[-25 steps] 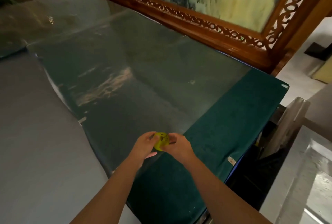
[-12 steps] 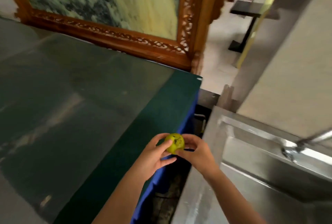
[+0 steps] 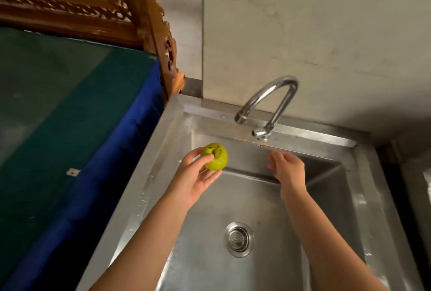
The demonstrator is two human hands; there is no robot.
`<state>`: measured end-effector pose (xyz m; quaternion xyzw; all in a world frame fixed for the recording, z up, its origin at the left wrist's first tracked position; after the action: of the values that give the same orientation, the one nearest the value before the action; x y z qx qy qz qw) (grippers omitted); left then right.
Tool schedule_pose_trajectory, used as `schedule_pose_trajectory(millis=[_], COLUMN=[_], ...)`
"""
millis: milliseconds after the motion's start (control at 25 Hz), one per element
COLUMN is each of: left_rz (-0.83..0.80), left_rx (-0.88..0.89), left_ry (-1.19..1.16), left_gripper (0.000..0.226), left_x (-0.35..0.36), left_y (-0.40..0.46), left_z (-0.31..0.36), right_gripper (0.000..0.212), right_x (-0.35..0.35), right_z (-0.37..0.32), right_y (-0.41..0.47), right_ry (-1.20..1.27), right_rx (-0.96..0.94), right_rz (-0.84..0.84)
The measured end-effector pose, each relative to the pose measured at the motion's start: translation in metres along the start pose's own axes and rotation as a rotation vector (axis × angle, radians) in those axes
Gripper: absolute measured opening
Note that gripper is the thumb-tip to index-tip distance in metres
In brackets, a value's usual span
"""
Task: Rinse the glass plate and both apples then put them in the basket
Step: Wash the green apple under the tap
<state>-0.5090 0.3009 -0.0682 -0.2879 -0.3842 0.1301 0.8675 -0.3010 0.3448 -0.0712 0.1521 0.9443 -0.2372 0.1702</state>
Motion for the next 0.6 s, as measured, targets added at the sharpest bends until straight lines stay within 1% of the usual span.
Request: schedule_pose_trajectory(millis=[80, 200, 320, 400, 600], left_rz=[0.012, 0.013, 0.032, 0.033, 0.014], left_rx=[-0.007, 0.016, 0.047, 0.053, 0.068], left_ry=[-0.044, -0.054, -0.061, -0.071, -0.075], left_gripper=[0.017, 0.016, 0.015, 0.015, 0.017], left_x=[0.006, 0.007, 0.004, 0.003, 0.009], left_y=[0.010, 0.023, 0.033, 0.037, 0.044], left_z=[-0.019, -0.035, -0.038, -0.041, -0.040], right_gripper=[0.026, 0.035, 0.028, 0.027, 0.031], right_x=[-0.004, 0.018, 0.035, 0.038, 0.042], right_z=[0.011, 0.008, 0.011, 0.020, 0.012], right_y=[0.029, 0.065, 0.086, 0.092, 0.099], right_ry=[-0.061, -0.137, -0.211, -0.254, -0.215], right_rx=[0.065, 0.081, 0.126, 0.165, 0.172], right_rz=[-0.018, -0.109, -0.163, -0.180, -0.203])
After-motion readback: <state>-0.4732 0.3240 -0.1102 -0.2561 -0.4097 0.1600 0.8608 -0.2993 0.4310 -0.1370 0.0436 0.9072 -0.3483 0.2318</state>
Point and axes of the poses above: each hand's wrist, its own y-axis towards the middle knuckle, its own x-axis out of the palm, z = x × y, the point moved 3 cm from there along y, towards the middle knuckle, and after that the axes turned 7 degrees about -y, right-handed, at the moved point
